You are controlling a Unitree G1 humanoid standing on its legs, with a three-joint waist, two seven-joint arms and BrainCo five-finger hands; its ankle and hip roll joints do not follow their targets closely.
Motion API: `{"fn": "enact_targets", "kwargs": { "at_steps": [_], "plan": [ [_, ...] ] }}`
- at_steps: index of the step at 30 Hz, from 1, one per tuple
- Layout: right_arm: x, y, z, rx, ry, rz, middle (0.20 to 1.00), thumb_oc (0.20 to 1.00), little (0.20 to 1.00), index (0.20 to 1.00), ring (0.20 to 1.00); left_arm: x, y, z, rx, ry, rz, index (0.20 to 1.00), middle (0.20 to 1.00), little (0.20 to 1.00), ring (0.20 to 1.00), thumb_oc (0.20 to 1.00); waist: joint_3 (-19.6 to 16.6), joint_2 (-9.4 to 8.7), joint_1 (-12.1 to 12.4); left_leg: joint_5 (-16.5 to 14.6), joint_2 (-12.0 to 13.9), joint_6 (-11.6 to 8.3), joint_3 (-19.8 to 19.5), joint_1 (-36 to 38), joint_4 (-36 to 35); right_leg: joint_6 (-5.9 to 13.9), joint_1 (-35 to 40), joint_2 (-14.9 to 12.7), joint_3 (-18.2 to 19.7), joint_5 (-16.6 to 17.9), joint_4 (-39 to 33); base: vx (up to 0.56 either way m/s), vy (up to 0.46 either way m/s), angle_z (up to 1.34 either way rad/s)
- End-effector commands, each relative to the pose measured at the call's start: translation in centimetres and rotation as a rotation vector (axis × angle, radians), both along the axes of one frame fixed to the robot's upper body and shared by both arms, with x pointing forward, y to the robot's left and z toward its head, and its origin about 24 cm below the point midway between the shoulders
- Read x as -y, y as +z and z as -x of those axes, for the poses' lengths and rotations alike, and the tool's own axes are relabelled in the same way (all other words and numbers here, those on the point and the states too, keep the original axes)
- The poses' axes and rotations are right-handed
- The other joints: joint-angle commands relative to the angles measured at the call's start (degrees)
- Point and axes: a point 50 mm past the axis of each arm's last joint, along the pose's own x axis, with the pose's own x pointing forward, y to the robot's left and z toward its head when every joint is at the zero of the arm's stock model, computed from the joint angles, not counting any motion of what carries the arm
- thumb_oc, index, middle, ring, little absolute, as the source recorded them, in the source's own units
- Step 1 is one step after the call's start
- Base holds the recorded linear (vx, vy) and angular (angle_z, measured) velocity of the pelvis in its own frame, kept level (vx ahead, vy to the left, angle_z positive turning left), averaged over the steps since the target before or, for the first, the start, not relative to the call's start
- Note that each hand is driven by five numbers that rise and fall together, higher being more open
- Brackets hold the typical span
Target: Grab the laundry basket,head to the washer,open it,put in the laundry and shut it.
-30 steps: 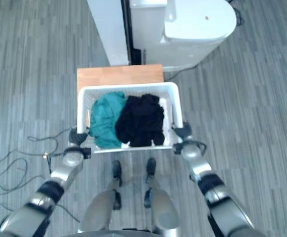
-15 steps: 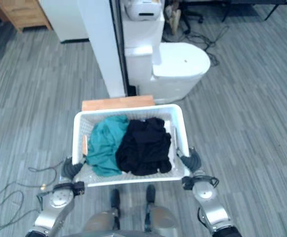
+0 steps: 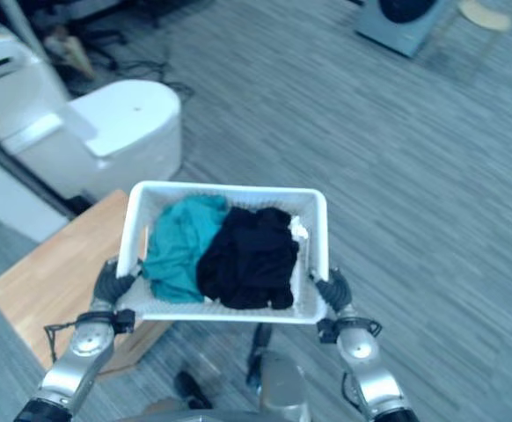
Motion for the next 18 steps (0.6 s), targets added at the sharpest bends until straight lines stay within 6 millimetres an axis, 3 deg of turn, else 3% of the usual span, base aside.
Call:
{"fn": "enact_targets", "kwargs": {
  "at_steps": [1,3,5,7,8,9,10,11,13,14,16,17,18],
  "plan": [
    [0.0,4.4,-1.6,0.226,0.073,-0.096,0.200,0.200,0.200,0.200,0.200,2.1,3.5,-1.9,0.189,-0.162,0.091,0.200,0.200,0.200,0.200,0.200,-2.11,1.37,0.01,-8.52,-0.91,0.36,-10.38,0.78,5.20,5.00,1.38,3.49,13.18,-1.77,-4.72,0.20,-0.246,-1.84],
    [0.3,4.3,-1.4,0.224,0.065,-0.098,0.200,0.200,0.200,0.200,0.200,2.5,3.1,-1.6,0.171,-0.177,0.100,0.200,0.200,0.200,0.200,0.200,-2.66,1.29,-0.67,-8.27,2.13,-1.01,-9.46,0.07,12.79,4.04,3.28,5.53,15.75,-2.13,-7.70,0.29,-0.345,-0.60],
    [0.4,4.7,-1.7,0.234,0.082,-0.077,0.200,0.200,0.200,0.200,0.200,3.3,2.7,-1.5,0.159,-0.185,0.123,0.200,0.200,0.200,0.200,0.200,-1.84,1.61,0.09,-2.90,5.67,-3.05,-15.42,-3.85,26.07,1.29,6.34,9.97,19.62,-3.60,-10.51,0.30,-0.308,-0.63],
    [0.3,4.9,-1.8,0.228,0.105,-0.065,0.200,0.200,0.200,0.200,0.200,3.5,2.4,-1.3,0.147,-0.182,0.137,0.200,0.200,0.200,0.200,0.200,-1.32,1.45,1.52,-6.10,0.73,-1.06,-24.09,-8.72,27.22,0.87,7.96,11.26,23.42,-4.19,-11.37,0.18,-0.075,-1.16],
    [0.3,4.9,-1.8,0.228,0.104,-0.064,0.200,0.200,0.200,0.200,0.200,3.5,2.4,-1.3,0.146,-0.183,0.138,0.200,0.200,0.200,0.200,0.200,-1.38,1.52,1.45,-6.34,0.68,-0.90,-24.20,-8.83,27.36,0.96,7.97,11.21,23.32,-4.29,-11.36,0.11,-0.017,-1.33],
    [0.2,4.9,-1.8,0.228,0.115,-0.061,0.200,0.200,0.200,0.200,0.200,3.7,2.1,-1.2,0.138,-0.181,0.144,0.200,0.200,0.200,0.200,0.200,-0.94,0.68,2.36,-7.35,-2.85,0.73,-27.18,-11.89,25.05,1.20,8.45,10.91,25.19,-3.58,-11.73,0.09,0.003,-1.30],
    [0.3,4.8,-1.7,0.221,0.116,-0.061,0.200,0.200,0.200,0.200,0.200,3.8,2.0,-0.9,0.130,-0.185,0.147,0.200,0.200,0.200,0.200,0.200,-0.90,0.58,2.59,-7.70,-3.61,1.07,-28.22,-12.09,22.84,1.45,8.76,10.87,26.35,-3.60,-11.59,0.26,0.007,-1.43],
    [0.4,4.4,-1.5,0.205,0.106,-0.061,0.200,0.200,0.200,0.200,0.200,3.9,1.7,-0.9,0.118,-0.190,0.139,0.200,0.200,0.200,0.200,0.200,-0.04,0.58,3.91,-4.74,-6.43,0.71,-31.73,-17.07,17.84,1.87,10.59,11.82,29.63,-3.94,-11.92,0.23,0.021,-1.02],
    [0.4,4.4,-1.6,0.205,0.099,-0.063,0.200,0.200,0.200,0.200,0.200,3.9,1.7,-1.0,0.118,-0.191,0.135,0.200,0.200,0.200,0.200,0.200,0.27,0.84,4.61,-2.44,-7.35,0.35,-33.06,-19.15,16.11,1.87,11.46,12.54,30.68,-4.18,-12.11,0.25,0.010,-0.82],
    [0.5,4.2,-1.6,0.198,0.089,-0.063,0.200,0.200,0.200,0.200,0.200,4.0,1.8,-1.0,0.120,-0.190,0.139,0.200,0.200,0.200,0.200,0.200,0.71,1.59,5.81,1.48,-8.18,-0.32,-34.86,-20.16,11.09,1.61,13.25,14.00,32.65,-4.99,-12.40,0.24,0.013,-0.77],
    [0.5,4.2,-1.6,0.198,0.089,-0.063,0.200,0.200,0.200,0.200,0.200,4.0,1.8,-1.0,0.121,-0.190,0.139,0.200,0.200,0.200,0.200,0.200,0.63,1.56,5.84,1.90,-8.23,-0.31,-34.81,-20.13,10.63,1.59,13.08,13.97,32.68,-4.82,-12.45,0.18,0.039,-0.64],
    [0.6,4.0,-1.6,0.196,0.075,-0.069,0.200,0.200,0.200,0.200,0.200,4.1,1.8,-1.0,0.122,-0.189,0.141,0.200,0.200,0.200,0.200,0.200,0.80,2.29,6.67,5.24,-8.83,-0.97,-35.40,-21.44,7.02,1.34,15.21,15.08,34.76,-6.03,-12.66,0.30,0.093,-0.69],
    [0.6,3.9,-1.6,0.193,0.073,-0.076,0.200,0.200,0.200,0.200,0.200,4.1,1.9,-1.1,0.125,-0.192,0.142,0.200,0.200,0.200,0.200,0.200,0.90,2.51,6.91,6.20,-8.91,-1.22,-35.22,-22.15,6.44,1.26,15.92,15.49,35.59,-6.46,-12.76,0.36,0.128,-0.58]
  ]
}}
